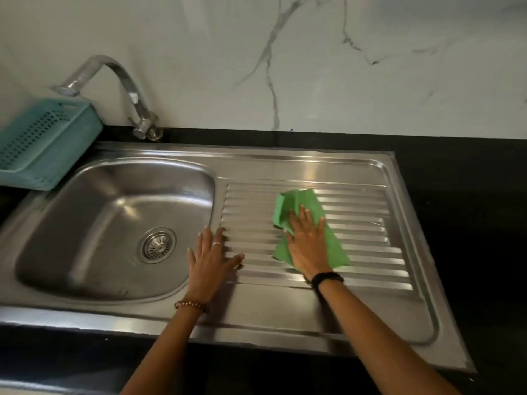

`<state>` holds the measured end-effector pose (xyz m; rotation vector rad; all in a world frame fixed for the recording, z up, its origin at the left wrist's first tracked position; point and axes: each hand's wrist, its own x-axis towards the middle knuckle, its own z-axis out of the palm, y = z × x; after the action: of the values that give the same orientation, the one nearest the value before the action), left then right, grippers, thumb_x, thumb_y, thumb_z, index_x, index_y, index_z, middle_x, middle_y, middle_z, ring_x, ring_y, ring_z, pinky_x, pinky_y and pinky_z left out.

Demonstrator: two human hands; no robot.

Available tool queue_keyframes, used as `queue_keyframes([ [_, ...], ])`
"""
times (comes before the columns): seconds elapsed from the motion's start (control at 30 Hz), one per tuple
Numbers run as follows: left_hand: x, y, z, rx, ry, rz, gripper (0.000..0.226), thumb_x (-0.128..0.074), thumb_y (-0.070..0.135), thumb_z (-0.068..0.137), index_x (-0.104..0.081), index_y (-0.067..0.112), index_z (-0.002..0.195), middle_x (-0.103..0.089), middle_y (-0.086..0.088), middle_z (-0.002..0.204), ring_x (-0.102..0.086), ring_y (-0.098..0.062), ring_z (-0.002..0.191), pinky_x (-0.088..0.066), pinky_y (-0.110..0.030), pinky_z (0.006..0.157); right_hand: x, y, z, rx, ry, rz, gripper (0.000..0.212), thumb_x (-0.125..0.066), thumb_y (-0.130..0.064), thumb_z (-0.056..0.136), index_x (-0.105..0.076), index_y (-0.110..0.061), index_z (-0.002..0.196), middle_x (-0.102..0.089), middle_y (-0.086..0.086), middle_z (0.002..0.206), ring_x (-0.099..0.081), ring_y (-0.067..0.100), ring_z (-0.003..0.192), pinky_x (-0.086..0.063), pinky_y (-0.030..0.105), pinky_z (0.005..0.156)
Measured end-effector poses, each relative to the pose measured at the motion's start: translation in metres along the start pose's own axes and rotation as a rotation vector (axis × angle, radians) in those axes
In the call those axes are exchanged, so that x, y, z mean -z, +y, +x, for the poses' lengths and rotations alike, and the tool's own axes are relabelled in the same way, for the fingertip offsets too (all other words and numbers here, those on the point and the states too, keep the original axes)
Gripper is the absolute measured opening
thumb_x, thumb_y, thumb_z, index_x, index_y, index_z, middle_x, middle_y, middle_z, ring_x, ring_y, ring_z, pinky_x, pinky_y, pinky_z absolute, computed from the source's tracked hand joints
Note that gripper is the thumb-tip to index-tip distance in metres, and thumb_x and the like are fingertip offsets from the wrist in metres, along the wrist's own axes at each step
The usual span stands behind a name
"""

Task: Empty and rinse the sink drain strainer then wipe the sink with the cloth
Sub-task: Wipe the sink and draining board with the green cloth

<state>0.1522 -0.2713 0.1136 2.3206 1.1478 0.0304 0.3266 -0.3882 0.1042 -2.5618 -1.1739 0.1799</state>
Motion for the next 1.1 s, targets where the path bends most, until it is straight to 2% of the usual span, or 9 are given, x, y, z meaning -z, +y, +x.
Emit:
queue_keyframes([
  [0.17, 0.013, -0.036, -0.004, 0.052, -0.06, -0.163, 0.079, -0.06, 0.045, 0.083, -0.019, 0.019, 0.145, -0.022, -0.008, 0.155, -0.024, -0.023, 0.142, -0.021, -0.051, 0.115, -0.031, -0.101, 0.043, 0.185, -0.11, 0.067, 0.048, -0.037, -0.023, 0.096, -0.03, -0.014, 0.143, -0.016, 0.01, 0.157, -0.01, 0.025, 0.145, 0.003, 0.052, 0.116],
  [0.3, 0.015, -0.04, -0.009, -0.006, -0.038, -0.113, 0.077, -0.056, 0.045, 0.085, -0.016, 0.021, 0.146, -0.015, -0.006, 0.157, -0.024, -0.023, 0.141, -0.025, -0.049, 0.114, -0.045, -0.13, 0.048, 0.368, -0.176, 0.02, 0.044, -0.039, -0.025, 0.096, -0.037, -0.016, 0.138, -0.02, 0.007, 0.156, -0.014, 0.022, 0.145, 0.001, 0.052, 0.116],
  [0.37, 0.014, -0.037, -0.009, -0.043, -0.024, -0.041, 0.077, -0.054, 0.044, 0.087, -0.013, 0.02, 0.147, -0.012, -0.005, 0.157, -0.017, -0.022, 0.143, -0.017, -0.048, 0.117, -0.045, -0.123, 0.041, 0.436, -0.183, 0.031, 0.045, -0.039, -0.025, 0.096, -0.034, -0.017, 0.141, -0.02, 0.005, 0.156, -0.014, 0.019, 0.145, 0.001, 0.048, 0.118],
  [0.43, 0.01, -0.028, -0.011, -0.081, -0.013, 0.057, 0.08, -0.053, 0.048, 0.086, -0.01, 0.02, 0.147, -0.006, -0.003, 0.158, -0.002, -0.023, 0.146, -0.002, -0.045, 0.118, -0.041, -0.104, 0.032, 0.447, -0.174, 0.096, 0.046, -0.04, -0.021, 0.096, -0.034, -0.017, 0.141, -0.023, 0.003, 0.156, -0.016, 0.016, 0.144, 0.002, 0.043, 0.118],
  [0.6, -0.021, 0.018, -0.025, -0.237, -0.048, 0.179, 0.091, -0.044, 0.067, 0.078, 0.005, 0.029, 0.145, 0.009, 0.002, 0.157, 0.021, -0.017, 0.139, 0.02, -0.04, 0.11, -0.019, -0.035, 0.006, 0.311, -0.078, 0.137, 0.044, -0.039, -0.019, 0.096, -0.035, -0.019, 0.14, -0.029, -0.001, 0.153, -0.018, 0.012, 0.144, 0.007, 0.036, 0.118],
  [0.7, -0.05, 0.059, -0.032, -0.304, -0.134, 0.21, 0.093, -0.04, 0.075, 0.073, 0.015, 0.039, 0.139, 0.013, 0.003, 0.157, 0.019, -0.017, 0.141, 0.02, -0.046, 0.109, 0.005, 0.025, -0.013, 0.199, -0.031, 0.093, 0.048, -0.043, -0.016, 0.094, -0.034, -0.023, 0.141, -0.032, -0.002, 0.152, -0.021, 0.011, 0.143, 0.005, 0.035, 0.118],
  [0.8, -0.07, 0.084, -0.038, -0.288, -0.198, 0.22, 0.095, -0.04, 0.079, 0.069, 0.014, 0.044, 0.139, 0.017, 0.002, 0.157, 0.017, -0.024, 0.143, 0.016, -0.056, 0.11, 0.033, 0.089, -0.032, 0.045, 0.036, 0.096, 0.052, -0.046, -0.011, 0.092, -0.035, -0.023, 0.141, -0.035, 0.002, 0.151, -0.025, 0.014, 0.142, 0.002, 0.037, 0.118],
  [0.97, -0.069, 0.08, -0.04, -0.305, -0.168, 0.201, 0.116, 0.0, 0.097, 0.04, 0.011, 0.041, 0.141, 0.015, 0.0, 0.157, 0.014, -0.025, 0.144, 0.013, -0.056, 0.111, 0.063, 0.139, -0.06, -0.148, 0.068, 0.061, 0.052, -0.043, -0.011, 0.094, -0.029, -0.017, 0.144, -0.026, 0.01, 0.154, -0.022, 0.024, 0.143, -0.009, 0.041, 0.118],
  [1.1, -0.063, 0.058, -0.038, -0.269, -0.111, 0.147, 0.096, -0.03, 0.085, 0.068, 0.014, 0.038, 0.14, 0.021, 0.0, 0.154, 0.02, -0.02, 0.141, 0.017, -0.051, 0.11, 0.055, 0.125, -0.09, -0.202, 0.091, 0.045, 0.052, -0.041, -0.015, 0.096, -0.024, -0.017, 0.145, -0.022, 0.011, 0.155, -0.015, 0.023, 0.145, -0.004, 0.041, 0.119],
])
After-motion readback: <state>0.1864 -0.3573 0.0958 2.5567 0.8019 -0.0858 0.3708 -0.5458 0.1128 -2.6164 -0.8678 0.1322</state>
